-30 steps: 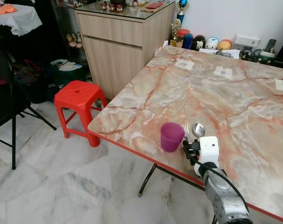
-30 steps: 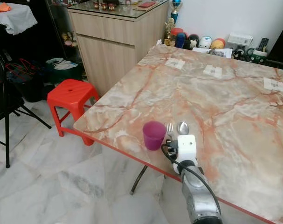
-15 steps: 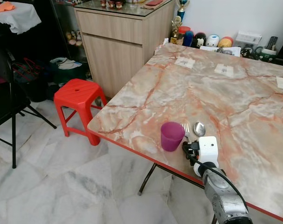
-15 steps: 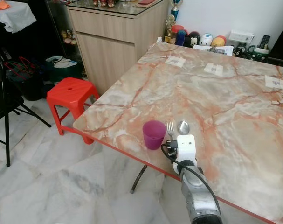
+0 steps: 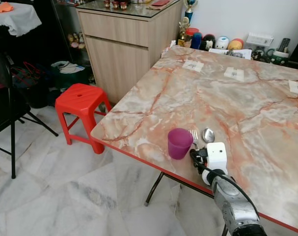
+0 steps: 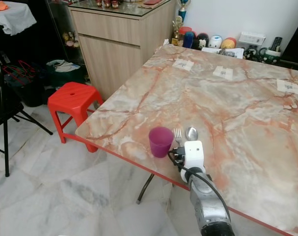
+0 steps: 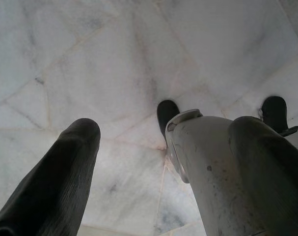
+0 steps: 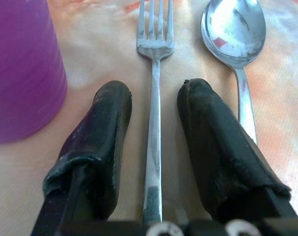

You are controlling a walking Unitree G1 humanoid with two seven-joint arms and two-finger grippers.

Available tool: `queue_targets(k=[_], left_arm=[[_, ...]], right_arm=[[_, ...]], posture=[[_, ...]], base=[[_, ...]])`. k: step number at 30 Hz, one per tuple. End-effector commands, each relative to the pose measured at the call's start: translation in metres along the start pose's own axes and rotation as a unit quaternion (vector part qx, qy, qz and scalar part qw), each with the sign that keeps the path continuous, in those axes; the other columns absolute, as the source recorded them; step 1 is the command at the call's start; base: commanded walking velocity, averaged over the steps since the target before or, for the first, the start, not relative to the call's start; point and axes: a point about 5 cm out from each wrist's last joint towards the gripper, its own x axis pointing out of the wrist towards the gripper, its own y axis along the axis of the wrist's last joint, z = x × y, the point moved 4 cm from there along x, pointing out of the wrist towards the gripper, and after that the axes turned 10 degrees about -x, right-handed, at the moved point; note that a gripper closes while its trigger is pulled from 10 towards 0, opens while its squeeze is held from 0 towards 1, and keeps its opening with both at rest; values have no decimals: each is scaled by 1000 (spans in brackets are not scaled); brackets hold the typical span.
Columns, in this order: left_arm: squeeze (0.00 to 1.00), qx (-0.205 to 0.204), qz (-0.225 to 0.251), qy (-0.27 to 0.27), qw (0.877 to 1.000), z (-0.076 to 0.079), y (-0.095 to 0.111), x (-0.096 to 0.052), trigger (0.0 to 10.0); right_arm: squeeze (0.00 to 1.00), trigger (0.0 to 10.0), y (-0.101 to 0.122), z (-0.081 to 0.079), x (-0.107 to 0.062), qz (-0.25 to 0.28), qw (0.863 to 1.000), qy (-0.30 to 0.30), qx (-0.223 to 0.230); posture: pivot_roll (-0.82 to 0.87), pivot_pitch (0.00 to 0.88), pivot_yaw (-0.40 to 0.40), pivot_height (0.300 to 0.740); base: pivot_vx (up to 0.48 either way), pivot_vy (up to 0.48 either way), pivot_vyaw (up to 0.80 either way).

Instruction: Setting the table

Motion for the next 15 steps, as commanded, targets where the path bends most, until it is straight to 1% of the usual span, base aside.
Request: queue_targets(k=[1, 2, 15], left_arm=[[0, 10, -20, 0, 1000, -3, -9, -2, 10000], [0, 10, -20, -1, 1000, -3, -10, -2, 10000], [0, 5, -23, -6, 1000, -1, -11, -2, 10000]], right_arm=[[0, 8196, -20, -7, -2, -43, 999, 14, -5], [0, 0, -23, -6, -2, -48, 999, 14, -6], [0, 0, -27, -6, -2, -57, 998, 18, -9]], posture=[[-5, 113, 0, 740], [-4, 113, -1, 740], [-3, 113, -5, 740]], base=[[0, 0, 0], [0, 0, 0], [0, 0, 0]])
